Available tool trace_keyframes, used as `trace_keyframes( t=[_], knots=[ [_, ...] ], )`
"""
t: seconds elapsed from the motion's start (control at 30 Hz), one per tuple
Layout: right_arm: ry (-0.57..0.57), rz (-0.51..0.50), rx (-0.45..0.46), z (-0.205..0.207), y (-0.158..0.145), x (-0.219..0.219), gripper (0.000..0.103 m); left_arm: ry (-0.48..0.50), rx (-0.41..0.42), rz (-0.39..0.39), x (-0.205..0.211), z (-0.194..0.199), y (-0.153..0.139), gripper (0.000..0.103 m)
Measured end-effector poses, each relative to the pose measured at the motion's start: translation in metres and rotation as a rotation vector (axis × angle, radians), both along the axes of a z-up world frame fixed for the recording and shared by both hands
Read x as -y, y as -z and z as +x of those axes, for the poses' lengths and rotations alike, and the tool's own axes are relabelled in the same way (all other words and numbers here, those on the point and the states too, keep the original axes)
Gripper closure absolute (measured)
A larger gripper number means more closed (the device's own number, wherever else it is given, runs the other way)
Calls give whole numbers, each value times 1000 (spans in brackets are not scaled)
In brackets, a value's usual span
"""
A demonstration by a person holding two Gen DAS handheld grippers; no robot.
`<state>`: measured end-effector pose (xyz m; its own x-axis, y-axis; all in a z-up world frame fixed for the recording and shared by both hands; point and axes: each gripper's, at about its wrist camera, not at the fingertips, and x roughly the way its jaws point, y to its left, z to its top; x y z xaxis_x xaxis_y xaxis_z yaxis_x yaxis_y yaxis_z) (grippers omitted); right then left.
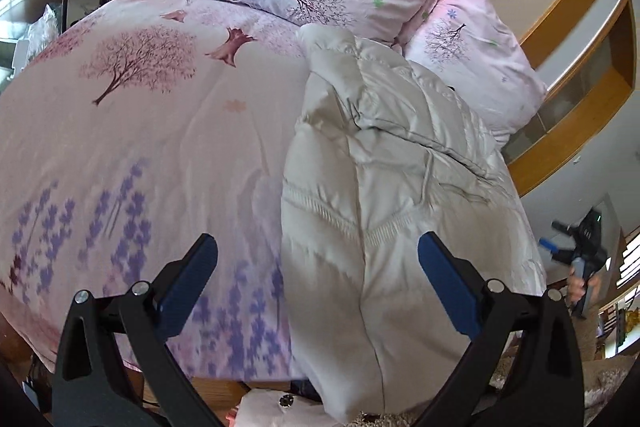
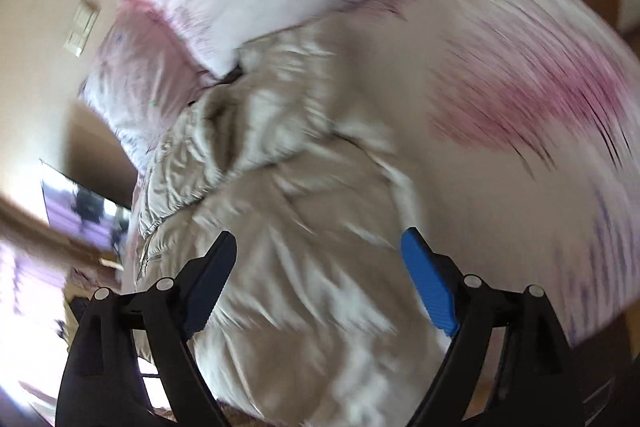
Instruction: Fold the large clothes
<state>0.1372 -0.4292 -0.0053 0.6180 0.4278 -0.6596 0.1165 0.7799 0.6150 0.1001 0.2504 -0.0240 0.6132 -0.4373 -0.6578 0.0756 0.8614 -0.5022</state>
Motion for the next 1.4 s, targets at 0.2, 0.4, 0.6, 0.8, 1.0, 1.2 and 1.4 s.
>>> trace_keyframes(
  t=[0.2,0.4,0.6,0.8,1.0,1.2,1.4],
  knots=[
    [74,113,-54,-44,36,40,17,21,-32,18,9,-20,5,3],
    [-34,177,-66,-53,53,32,23,79,-65,-30,22,-29,10,8],
    [-119,204,-73,-56,62,20,29,88,-121,-89,28,-35,22,29],
    [-184,246,-45,-60,64,11,30,80,-151,-170,27,-42,26,39],
    [-237,272,-34,-63,68,1,32,95,-162,-216,36,-44,27,42],
    [-256,263,-28,-63,66,-11,78,68,-151,-193,42,-45,24,74],
    [-216,204,91,-66,32,-17,87,36,-69,-157,40,-41,1,88]
  ],
)
